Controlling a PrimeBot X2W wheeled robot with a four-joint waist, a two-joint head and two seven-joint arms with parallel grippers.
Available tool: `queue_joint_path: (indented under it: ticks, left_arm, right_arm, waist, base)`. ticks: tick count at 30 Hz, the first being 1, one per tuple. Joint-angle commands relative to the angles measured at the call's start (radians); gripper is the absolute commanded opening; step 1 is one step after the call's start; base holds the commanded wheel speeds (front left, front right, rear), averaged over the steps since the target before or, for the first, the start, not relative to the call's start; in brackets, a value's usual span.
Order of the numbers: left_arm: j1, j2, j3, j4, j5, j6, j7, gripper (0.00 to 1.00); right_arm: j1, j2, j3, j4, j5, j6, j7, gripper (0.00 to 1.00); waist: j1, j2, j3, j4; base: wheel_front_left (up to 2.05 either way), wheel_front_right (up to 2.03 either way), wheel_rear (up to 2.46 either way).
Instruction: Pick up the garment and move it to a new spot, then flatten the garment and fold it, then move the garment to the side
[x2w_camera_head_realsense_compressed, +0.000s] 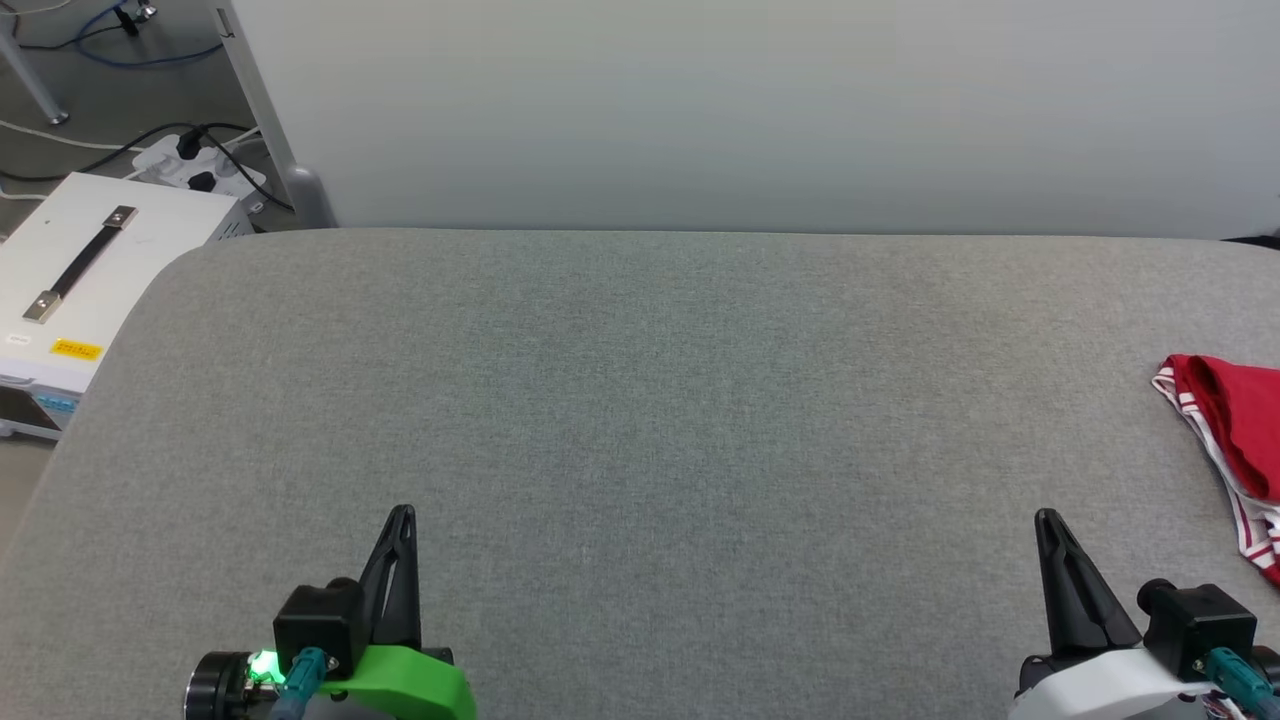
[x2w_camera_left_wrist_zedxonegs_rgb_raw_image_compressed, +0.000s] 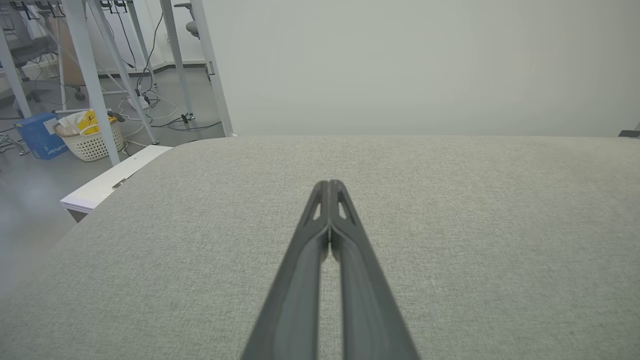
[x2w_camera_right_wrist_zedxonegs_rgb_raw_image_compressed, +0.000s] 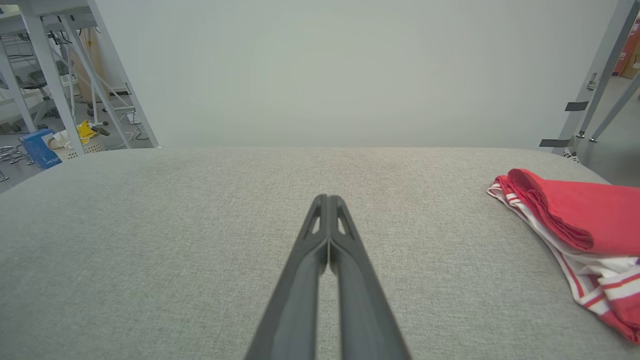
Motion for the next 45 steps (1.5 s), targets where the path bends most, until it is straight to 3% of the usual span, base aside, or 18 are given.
queue_joint_path:
  ticks: [1, 45]
  left_arm:
    - [-0.022, -0.004, 0.006, -0.006, 0.013, 0.001, 0.007, 0.00]
    - [-0.051, -0.009, 0.029, -0.039, 0.041, 0.003, 0.098, 0.00]
  right_arm:
    - [-0.019, 0.001, 0.002, -0.007, -0.015, 0.000, 0.008, 0.00]
    - [-0.073, 0.001, 0.015, -0.016, -0.076, -0.001, 0.100, 0.00]
  waist:
    - [0.0000, 0.0000, 0.000, -0.001]
    - [0.0000, 0.0000, 0.005, -0.017]
  base:
    - [0.00, 0.00, 0.00]
    - [0.00, 0.00, 0.00]
